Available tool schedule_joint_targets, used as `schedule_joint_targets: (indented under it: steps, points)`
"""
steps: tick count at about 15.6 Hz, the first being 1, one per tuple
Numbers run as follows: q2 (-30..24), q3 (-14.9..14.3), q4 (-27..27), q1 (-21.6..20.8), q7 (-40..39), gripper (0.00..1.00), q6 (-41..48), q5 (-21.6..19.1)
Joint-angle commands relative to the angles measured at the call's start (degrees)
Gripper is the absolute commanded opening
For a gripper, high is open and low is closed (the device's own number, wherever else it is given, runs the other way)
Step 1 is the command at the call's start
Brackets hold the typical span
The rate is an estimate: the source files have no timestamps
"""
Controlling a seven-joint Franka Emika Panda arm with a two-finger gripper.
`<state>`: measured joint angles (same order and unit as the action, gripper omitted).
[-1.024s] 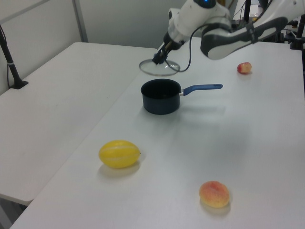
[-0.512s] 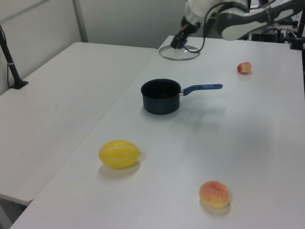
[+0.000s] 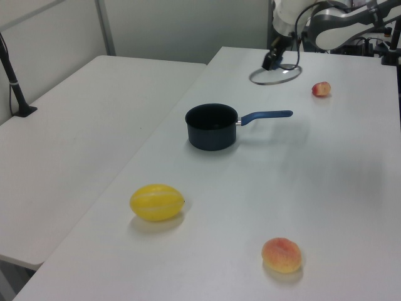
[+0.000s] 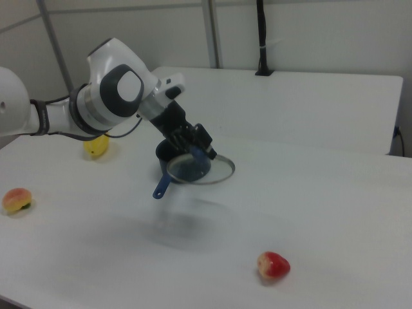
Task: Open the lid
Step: 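Carry the lid past the handle end and lower it onto the table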
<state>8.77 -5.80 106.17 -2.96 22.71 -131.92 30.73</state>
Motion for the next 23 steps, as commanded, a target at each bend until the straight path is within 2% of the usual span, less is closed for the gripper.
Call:
schedule_joint_targets:
  steps: [1, 8, 13, 16, 18, 23]
  points:
    - [-6.6, -1.8, 9.4, -0.6, -6.8, 0.00, 2.8, -1.4]
    - [-9.5, -2.3, 19.6, -0.6, -12.6, 0.00, 6.5, -1.4]
    - [-9.8, -2.2, 23.0, -1.4, -12.7, 0.00, 6.4, -1.2]
    - [-9.7, -1.9, 25.8, -2.3, -11.8, 0.00, 4.5, -1.2]
    - [-9.6, -1.8, 27.0, -2.4, -8.5, 0.00, 1.2, -1.2]
    - [-7.7, -1.8, 27.3, -2.7, -2.0, 0.00, -5.4, -1.2]
